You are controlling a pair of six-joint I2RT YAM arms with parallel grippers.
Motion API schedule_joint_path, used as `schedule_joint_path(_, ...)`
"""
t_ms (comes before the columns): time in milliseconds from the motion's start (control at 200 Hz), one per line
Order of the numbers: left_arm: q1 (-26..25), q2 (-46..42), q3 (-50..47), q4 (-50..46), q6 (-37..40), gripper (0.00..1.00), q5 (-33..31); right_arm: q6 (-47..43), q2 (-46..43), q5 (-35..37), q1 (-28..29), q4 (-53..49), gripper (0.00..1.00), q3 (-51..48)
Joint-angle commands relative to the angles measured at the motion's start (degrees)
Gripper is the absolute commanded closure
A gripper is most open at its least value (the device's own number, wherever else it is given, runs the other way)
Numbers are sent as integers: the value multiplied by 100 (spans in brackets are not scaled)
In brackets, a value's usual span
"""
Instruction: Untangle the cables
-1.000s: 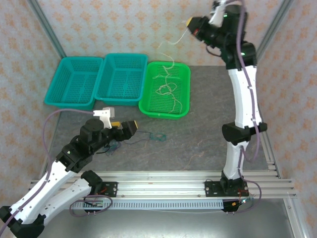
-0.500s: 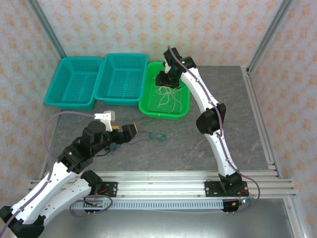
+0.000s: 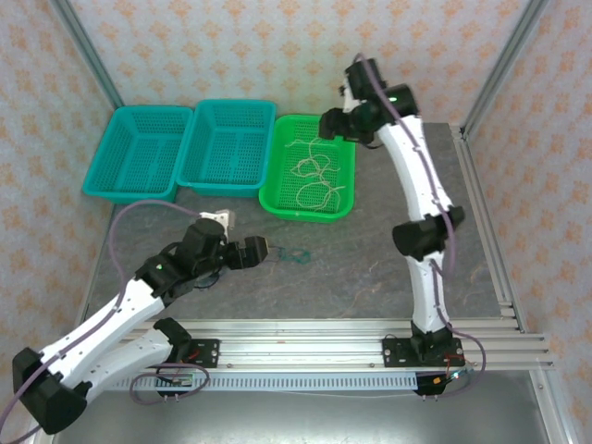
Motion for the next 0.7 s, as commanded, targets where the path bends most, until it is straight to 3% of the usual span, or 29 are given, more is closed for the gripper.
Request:
schedule_joint_path(0, -206, 429, 419, -95, 52, 4, -188, -225, -1187, 226, -166, -266, 28, -495)
schedule_joint_path(150, -687, 1239, 881, -398, 71, 16, -828, -199, -2615, 33, -174, 4, 25, -1881)
schedule_joint_path(300, -1011, 2047, 1350, -578, -334, 26, -1459, 558, -4429, -769, -176, 1447, 25, -4852)
schedule_joint_path(435, -1256, 2700, 1664, -585, -759, 34, -1992, 1407, -6139, -625, -166, 2798, 21, -7382)
schedule_joint_path(540, -1313, 3217, 1837, -487, -928, 35, -2108, 1758, -6684, -606, -167, 3164, 19, -8486)
schedule_joint_path(691, -1316, 4078, 2199, -495, -968, 36, -2179, 1968, -6570, -968, -115, 3185, 19, -9077)
